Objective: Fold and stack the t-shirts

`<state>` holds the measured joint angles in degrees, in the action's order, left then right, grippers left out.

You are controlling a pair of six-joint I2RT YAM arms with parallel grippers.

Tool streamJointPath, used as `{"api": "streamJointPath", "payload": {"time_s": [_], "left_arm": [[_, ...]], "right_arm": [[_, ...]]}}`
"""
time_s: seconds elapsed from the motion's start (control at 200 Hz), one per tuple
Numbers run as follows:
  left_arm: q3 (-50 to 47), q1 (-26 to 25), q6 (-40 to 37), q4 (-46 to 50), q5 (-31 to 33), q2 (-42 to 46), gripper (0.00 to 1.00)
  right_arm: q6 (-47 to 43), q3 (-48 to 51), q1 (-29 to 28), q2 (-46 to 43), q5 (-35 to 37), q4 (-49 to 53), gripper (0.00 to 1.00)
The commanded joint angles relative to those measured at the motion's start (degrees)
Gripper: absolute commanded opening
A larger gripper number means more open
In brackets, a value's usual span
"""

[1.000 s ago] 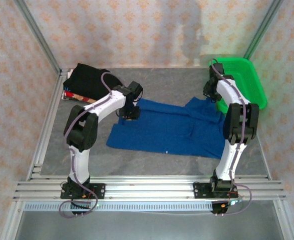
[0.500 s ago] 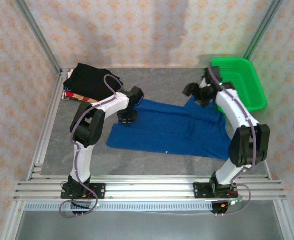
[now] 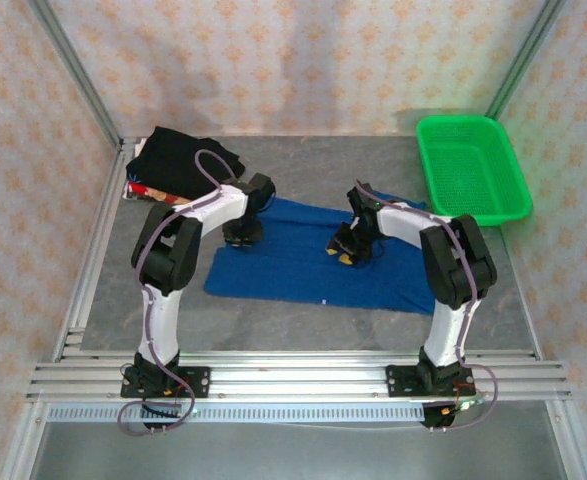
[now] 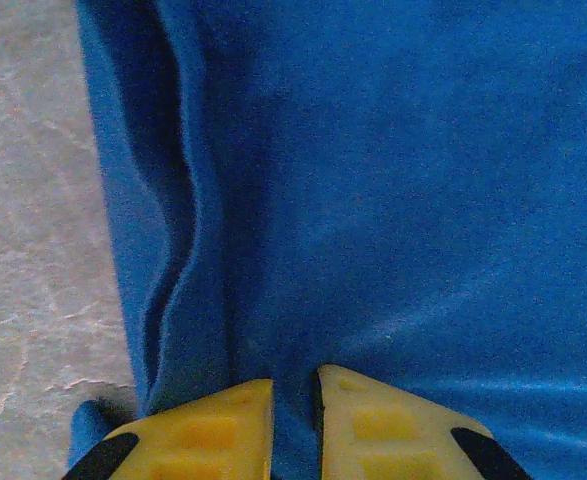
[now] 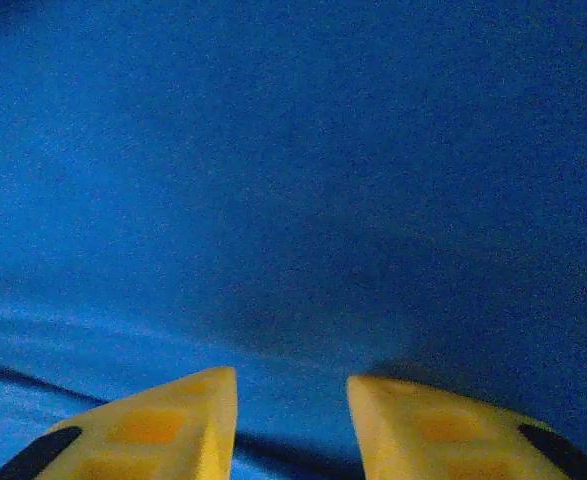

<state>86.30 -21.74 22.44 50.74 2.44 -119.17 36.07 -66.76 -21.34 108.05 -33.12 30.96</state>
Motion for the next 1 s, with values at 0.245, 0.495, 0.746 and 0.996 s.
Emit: {"api": "streamJointPath", "payload": {"time_s": [0.245,0.495,0.746,0.996], "left_arm": [[-8.3,8.2,-4.6,3.7,10.4,4.3,0.18],[-5.7,11.8,-7.5,3.8,11.6,5.5,0.25],[-1.1,13.6,-5.4,4.5,10.2,9.4,0.32],[-4.2,11.2,1.2,2.7,-6.3,20.5,0.34]], "right_arm": [[2.7,3.0,1.7,4.9,13.8,6.5,0.32],[2.5,2.6,3.5,5.2,14.5,6.5,0.31],[2.2,1.7,3.5,4.0,12.3,5.3,0.32],[2.0,0.1,3.5,3.5,11.1,5.8,0.34]]}}
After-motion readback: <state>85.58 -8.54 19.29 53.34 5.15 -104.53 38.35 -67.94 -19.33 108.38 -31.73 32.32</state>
